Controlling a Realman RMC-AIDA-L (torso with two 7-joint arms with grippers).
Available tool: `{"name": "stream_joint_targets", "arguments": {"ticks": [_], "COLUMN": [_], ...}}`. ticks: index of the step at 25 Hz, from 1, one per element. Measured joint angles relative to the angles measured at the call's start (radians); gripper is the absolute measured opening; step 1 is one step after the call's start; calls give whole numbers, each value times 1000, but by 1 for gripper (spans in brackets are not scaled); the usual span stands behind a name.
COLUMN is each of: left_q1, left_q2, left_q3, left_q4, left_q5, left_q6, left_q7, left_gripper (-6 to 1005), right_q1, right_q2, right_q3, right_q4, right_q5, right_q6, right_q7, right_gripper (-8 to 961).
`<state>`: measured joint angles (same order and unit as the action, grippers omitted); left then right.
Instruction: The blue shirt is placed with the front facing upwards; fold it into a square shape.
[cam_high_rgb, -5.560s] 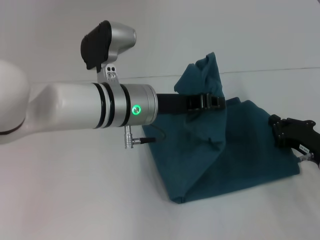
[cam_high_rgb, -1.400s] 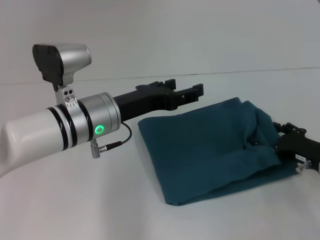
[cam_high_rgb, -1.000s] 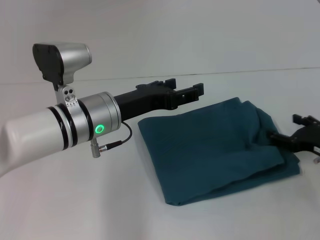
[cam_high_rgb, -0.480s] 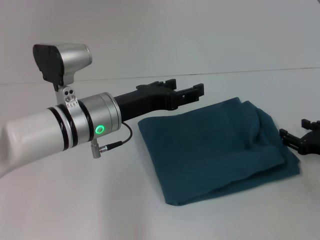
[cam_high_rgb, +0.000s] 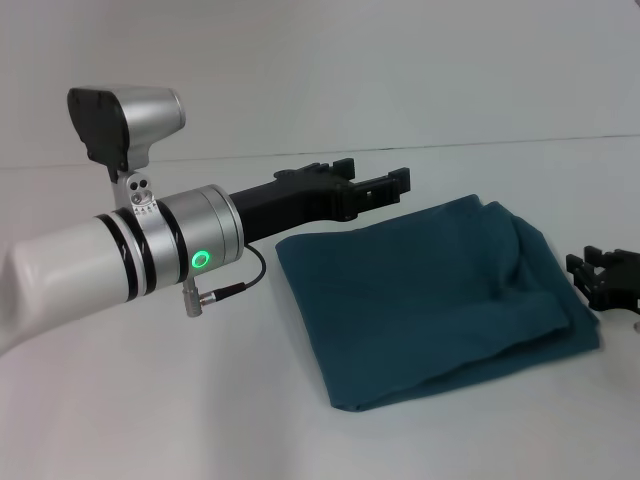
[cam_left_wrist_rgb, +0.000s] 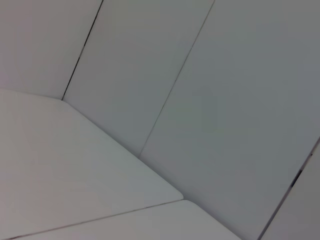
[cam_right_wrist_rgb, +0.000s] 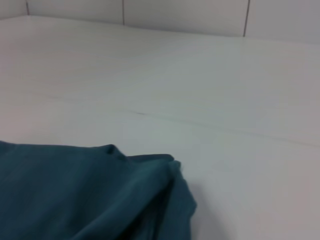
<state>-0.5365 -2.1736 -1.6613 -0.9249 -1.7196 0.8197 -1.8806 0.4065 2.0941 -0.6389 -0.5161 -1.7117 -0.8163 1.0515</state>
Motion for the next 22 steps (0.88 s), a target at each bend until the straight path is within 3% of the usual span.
{"name": "stream_joint_targets", "arguments": {"ticks": [2,8,22], "left_q1": [0,6,38], "left_q2": [0,2,3], "left_q3": [0,-3,-60], "left_q4": [0,-2,-36], "left_q5": [0,-37,-77], "left_q6": [0,-6,16], "left_q7": [0,44,90], "left_gripper": [853,853,852], "right_q1": [-1,-3,8], "right_q2": [1,1,1], "right_q3": [-10,-34,-97], "right_q4": [2,8,35], "right_q5": [-1,0,4], "right_q6": [-2,-6,-31], "right_q7": [-2,-3,-4], "right_gripper": [296,68,30]}}
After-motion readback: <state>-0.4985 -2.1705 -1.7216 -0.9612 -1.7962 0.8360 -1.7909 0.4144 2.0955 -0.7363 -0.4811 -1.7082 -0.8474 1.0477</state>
